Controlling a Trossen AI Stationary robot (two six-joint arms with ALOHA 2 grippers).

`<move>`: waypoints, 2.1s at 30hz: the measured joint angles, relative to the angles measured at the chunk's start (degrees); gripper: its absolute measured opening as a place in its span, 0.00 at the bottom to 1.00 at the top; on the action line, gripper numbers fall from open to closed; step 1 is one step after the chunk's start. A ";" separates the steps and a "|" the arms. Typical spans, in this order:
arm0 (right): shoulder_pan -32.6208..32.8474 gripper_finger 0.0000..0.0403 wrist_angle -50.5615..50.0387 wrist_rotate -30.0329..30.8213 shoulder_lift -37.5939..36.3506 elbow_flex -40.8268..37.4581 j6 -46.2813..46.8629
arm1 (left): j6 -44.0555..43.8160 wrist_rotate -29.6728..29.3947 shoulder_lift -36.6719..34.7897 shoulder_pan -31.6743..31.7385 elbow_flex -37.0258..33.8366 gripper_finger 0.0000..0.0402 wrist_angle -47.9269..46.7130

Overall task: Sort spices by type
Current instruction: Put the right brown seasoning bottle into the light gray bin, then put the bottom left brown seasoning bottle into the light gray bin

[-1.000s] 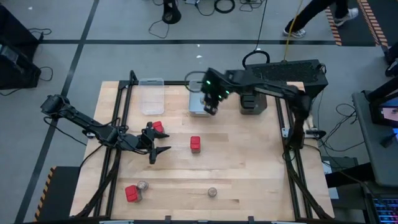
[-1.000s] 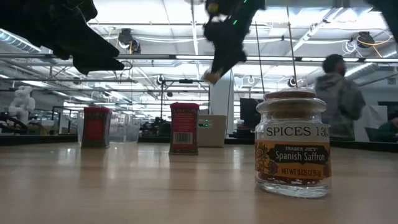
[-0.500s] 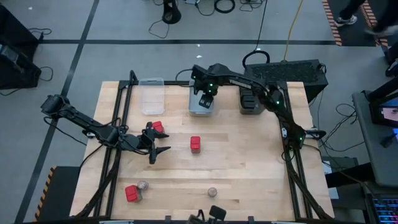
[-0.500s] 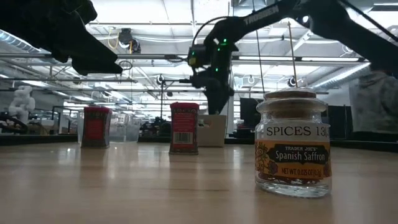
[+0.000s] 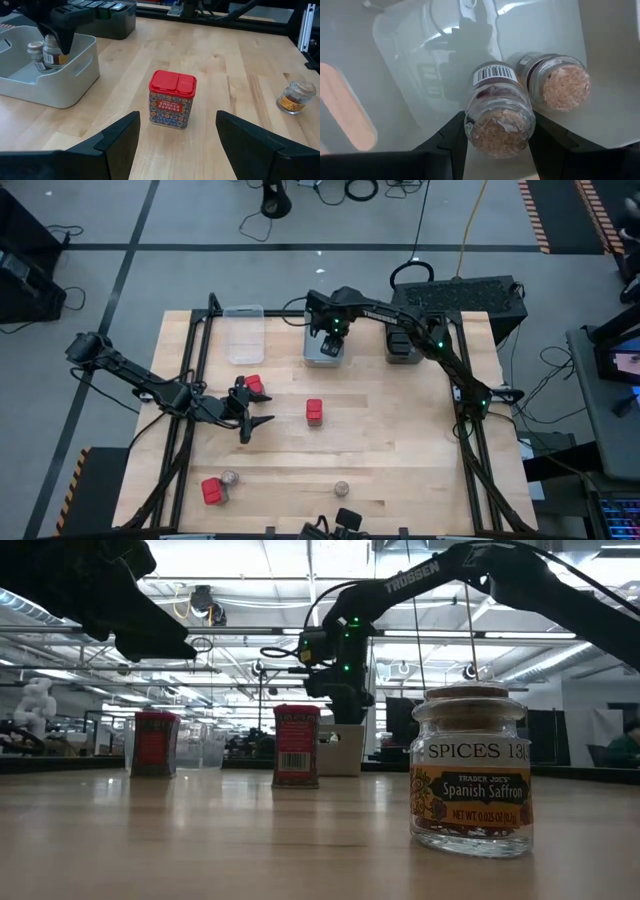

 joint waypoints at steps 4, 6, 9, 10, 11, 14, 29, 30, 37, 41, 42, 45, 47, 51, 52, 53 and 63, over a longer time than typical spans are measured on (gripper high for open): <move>0.00 0.42 -0.17 -0.10 -0.02 0.00 -0.65 | -0.02 0.00 0.00 -0.02 0.00 0.66 0.00; 0.09 0.44 -1.19 -0.11 -0.02 0.00 -1.21 | 0.00 0.00 0.00 0.00 0.00 0.66 0.04; 0.17 0.47 -1.52 -0.09 -0.02 0.00 -1.29 | -0.01 0.00 0.01 -0.02 0.00 0.66 0.02; 0.17 0.47 -1.53 -0.11 -0.02 0.00 -1.28 | -0.01 0.00 0.00 -0.01 0.00 0.66 0.02; 0.20 0.48 -1.54 -0.11 -0.02 0.00 -1.26 | -0.01 0.00 0.00 0.00 0.00 0.66 0.02; 0.20 0.49 -1.58 -0.16 -0.04 0.00 -1.22 | -0.02 0.00 0.00 -0.01 0.00 0.66 0.02; 0.28 0.50 -2.06 2.71 -0.45 -0.02 -2.10 | -0.03 0.00 0.00 0.00 0.00 0.66 0.02; 0.30 0.50 -2.06 2.70 -0.76 -0.02 -2.10 | -0.04 0.00 0.00 0.00 0.00 0.66 0.02; 1.13 0.50 -1.90 2.81 -4.64 -0.02 -2.07 | -0.04 0.00 0.00 -0.01 -0.01 0.66 0.02; 2.89 0.50 -1.23 2.68 -8.28 -0.02 -0.34 | -0.12 0.24 0.00 -0.02 0.00 0.66 0.01; 3.57 0.50 -1.11 2.68 -9.31 -0.02 0.26 | -0.17 0.70 0.01 -0.02 -0.01 0.66 0.02; 6.59 0.50 -1.03 2.62 -12.23 -0.02 1.50 | -1.07 2.45 0.00 -0.38 0.00 0.66 0.02; 9.21 0.50 -1.37 2.25 -14.10 -0.02 1.91 | -1.95 3.10 0.00 -1.17 0.00 0.66 0.12; 15.39 0.50 -2.61 2.22 -17.15 -0.02 1.66 | -1.90 3.53 0.00 -3.10 1.18 0.66 0.17; 16.86 0.50 -2.91 2.20 -17.73 -0.02 1.44 | -1.63 4.11 0.00 -3.65 1.87 0.66 0.19; 18.33 0.50 -3.19 2.16 -18.06 -0.02 1.11 | -1.25 4.84 0.00 -4.21 2.68 0.66 0.15; 30.85 0.50 3.45 -3.55 -18.91 -3.73 -1.16 | -9.24 7.94 2.24 -9.46 22.89 0.66 -30.58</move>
